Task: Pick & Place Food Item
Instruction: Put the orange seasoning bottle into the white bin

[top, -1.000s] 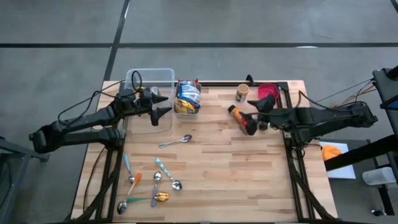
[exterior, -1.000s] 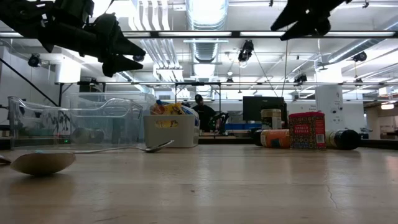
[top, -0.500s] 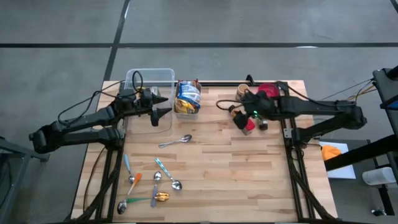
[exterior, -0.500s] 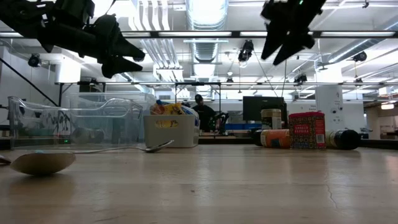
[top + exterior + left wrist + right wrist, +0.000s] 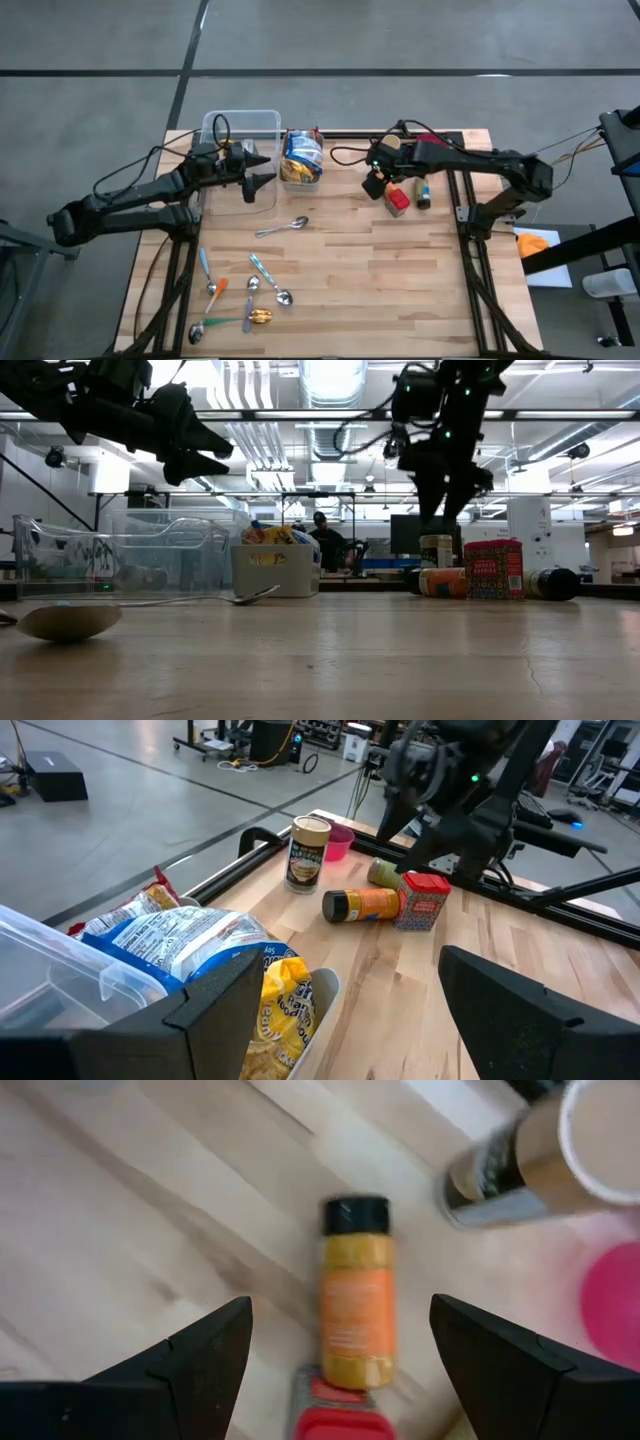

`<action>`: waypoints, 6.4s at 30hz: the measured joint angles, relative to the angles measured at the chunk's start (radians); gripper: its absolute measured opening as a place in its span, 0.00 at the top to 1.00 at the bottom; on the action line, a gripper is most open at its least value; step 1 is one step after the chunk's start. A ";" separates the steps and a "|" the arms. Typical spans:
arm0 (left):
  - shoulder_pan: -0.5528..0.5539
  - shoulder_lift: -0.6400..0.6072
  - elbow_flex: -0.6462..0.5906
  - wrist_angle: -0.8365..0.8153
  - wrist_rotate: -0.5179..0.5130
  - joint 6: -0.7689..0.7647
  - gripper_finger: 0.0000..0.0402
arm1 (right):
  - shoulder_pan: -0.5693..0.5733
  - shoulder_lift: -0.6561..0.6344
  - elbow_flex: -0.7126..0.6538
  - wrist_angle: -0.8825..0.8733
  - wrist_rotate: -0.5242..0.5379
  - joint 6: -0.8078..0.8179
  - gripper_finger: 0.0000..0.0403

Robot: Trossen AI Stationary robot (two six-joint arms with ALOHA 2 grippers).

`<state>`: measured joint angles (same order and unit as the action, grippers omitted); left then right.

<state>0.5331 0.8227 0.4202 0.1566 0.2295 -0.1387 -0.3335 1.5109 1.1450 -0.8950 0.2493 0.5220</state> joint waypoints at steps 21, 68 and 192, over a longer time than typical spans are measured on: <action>0.000 0.000 0.000 -0.001 0.000 -0.001 0.24 | -0.101 0.185 -0.008 0.072 -0.072 -0.080 0.25; 0.000 -0.001 0.000 -0.005 0.000 0.000 0.24 | -0.106 0.336 -0.022 0.128 -0.120 -0.065 0.52; -0.063 0.205 0.000 0.351 0.302 0.375 0.24 | 0.284 0.280 0.156 1.007 -0.035 -0.732 0.57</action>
<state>0.4698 1.0275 0.4206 0.5076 0.5312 0.2359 -0.0496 1.7912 1.3010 0.1123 0.2144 -0.2099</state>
